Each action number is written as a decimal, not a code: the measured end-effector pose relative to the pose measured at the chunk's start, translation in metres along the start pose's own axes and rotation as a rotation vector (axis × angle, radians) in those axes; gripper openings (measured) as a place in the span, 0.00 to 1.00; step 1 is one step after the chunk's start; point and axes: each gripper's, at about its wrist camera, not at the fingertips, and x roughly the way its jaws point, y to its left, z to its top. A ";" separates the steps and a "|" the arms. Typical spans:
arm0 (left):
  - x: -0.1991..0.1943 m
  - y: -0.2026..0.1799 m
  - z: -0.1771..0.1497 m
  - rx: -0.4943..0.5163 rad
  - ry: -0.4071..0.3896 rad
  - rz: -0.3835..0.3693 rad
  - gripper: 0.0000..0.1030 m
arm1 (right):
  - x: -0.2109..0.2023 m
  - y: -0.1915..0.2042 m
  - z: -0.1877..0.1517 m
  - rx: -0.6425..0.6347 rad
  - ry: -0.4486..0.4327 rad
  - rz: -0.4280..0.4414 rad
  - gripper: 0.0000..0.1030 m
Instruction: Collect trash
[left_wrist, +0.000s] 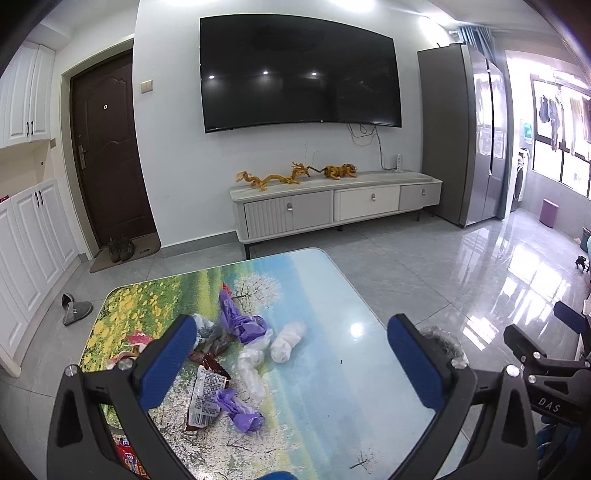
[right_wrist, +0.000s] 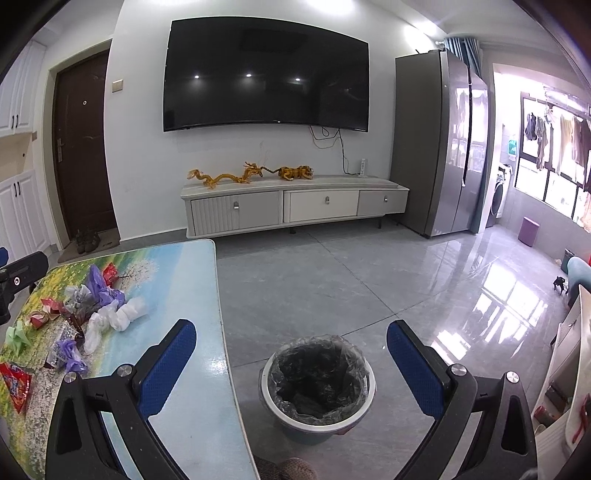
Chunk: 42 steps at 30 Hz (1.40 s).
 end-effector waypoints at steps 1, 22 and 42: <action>0.005 0.001 0.000 -0.006 0.007 -0.002 1.00 | 0.002 0.002 0.000 -0.004 0.004 0.000 1.00; 0.078 0.061 -0.006 -0.049 0.138 -0.067 1.00 | 0.070 0.057 0.008 -0.109 0.143 0.155 1.00; 0.133 0.291 -0.071 -0.079 0.413 0.007 0.98 | 0.144 0.190 0.019 -0.194 0.318 0.516 0.82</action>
